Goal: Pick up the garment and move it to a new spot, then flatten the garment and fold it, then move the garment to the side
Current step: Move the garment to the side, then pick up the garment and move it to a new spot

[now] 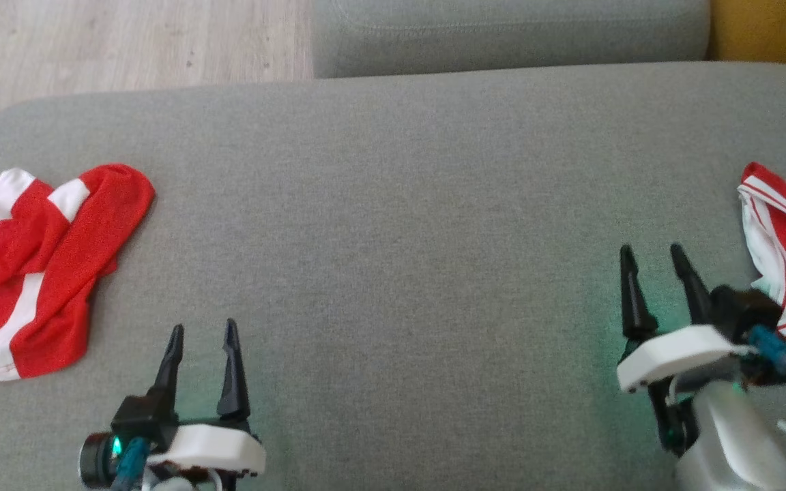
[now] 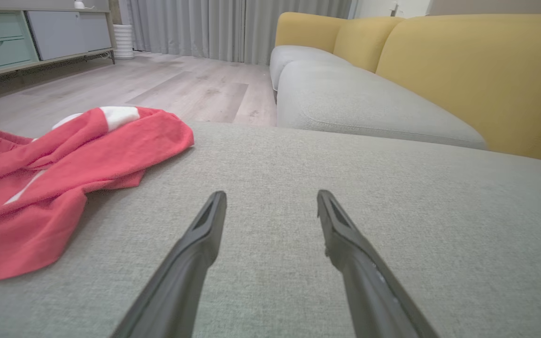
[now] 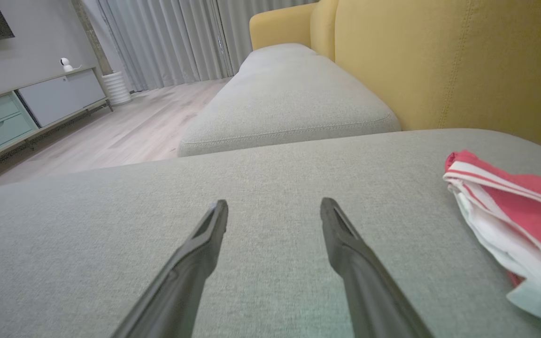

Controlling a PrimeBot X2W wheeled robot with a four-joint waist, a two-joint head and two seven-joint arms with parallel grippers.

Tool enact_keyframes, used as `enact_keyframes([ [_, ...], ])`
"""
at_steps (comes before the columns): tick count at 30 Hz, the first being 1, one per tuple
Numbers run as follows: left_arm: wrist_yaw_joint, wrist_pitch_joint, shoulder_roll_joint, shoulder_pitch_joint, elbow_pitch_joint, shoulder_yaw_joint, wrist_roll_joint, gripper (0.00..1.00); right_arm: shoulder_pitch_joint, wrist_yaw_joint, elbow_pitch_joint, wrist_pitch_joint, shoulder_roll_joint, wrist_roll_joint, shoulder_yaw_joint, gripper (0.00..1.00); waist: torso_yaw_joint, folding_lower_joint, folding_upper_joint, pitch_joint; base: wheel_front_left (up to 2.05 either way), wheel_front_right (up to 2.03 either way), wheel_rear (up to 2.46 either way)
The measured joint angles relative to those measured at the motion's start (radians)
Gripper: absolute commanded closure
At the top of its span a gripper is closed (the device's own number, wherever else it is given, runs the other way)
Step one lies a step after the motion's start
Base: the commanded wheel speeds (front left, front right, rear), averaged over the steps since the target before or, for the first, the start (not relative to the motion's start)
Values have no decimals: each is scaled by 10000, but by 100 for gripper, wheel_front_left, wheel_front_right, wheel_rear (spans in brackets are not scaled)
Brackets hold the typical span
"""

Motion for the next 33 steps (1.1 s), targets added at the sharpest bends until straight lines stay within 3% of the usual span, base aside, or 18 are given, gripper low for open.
enact_keyframes([
  [19, 84, 2, 0, 482, -125, 138, 0, 0, 718, 0, -255, 0, 224, -86, 13, 0, 154, 1, 0, -422, 0, 0, 0],
  [25, 167, 2, 2, 478, -125, 58, -228, 0, 728, 0, -295, 0, 230, 10, 228, 0, 930, 1, 0, -355, 0, 0, 0],
  [33, 236, 2, 2, 609, -107, 253, -242, 0, 773, 0, -263, 0, 236, 451, 1020, 0, 2742, 2, 0, -345, 0, 0, 0],
])
